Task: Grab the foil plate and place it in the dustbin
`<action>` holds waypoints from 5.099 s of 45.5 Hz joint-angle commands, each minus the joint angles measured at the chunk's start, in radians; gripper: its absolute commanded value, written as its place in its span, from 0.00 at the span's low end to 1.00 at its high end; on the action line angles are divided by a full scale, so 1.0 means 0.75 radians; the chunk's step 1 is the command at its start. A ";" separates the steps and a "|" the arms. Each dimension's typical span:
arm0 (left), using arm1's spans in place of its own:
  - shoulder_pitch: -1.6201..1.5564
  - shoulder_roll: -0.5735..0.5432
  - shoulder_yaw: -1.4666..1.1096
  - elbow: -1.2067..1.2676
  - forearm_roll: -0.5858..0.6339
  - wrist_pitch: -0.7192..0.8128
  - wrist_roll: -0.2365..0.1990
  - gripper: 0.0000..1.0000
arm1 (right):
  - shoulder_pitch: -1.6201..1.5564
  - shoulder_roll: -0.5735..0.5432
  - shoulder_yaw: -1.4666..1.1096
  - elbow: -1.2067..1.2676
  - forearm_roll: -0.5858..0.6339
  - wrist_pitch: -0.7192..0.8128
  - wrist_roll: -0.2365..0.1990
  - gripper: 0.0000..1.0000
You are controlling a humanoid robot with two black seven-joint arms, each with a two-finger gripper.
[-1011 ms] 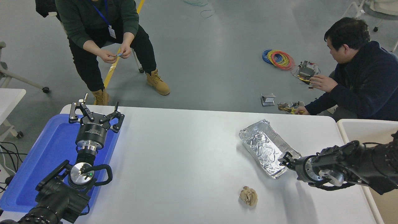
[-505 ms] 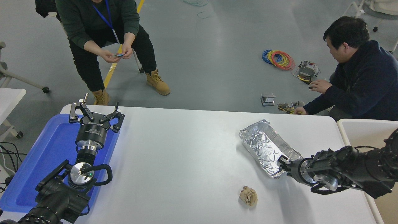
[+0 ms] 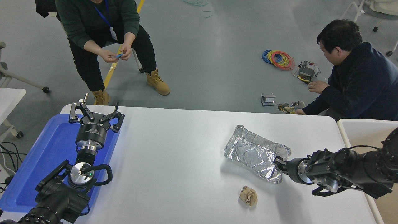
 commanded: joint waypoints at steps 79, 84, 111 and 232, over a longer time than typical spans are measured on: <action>0.000 0.000 0.000 0.000 0.000 0.000 0.001 1.00 | 1.299 -0.392 -0.616 0.360 -0.316 0.744 0.000 0.00; 0.000 0.000 0.000 0.000 0.000 0.000 -0.001 1.00 | 1.297 -0.392 -0.616 0.360 -0.316 0.744 0.000 0.00; 0.000 0.002 0.000 0.000 0.000 0.000 -0.001 1.00 | 1.204 -0.402 -0.642 0.215 -0.353 0.740 -0.002 0.00; 0.000 0.002 0.000 0.000 0.000 0.000 -0.001 1.00 | -0.709 -0.474 -0.043 -1.156 -0.374 0.159 -0.102 0.00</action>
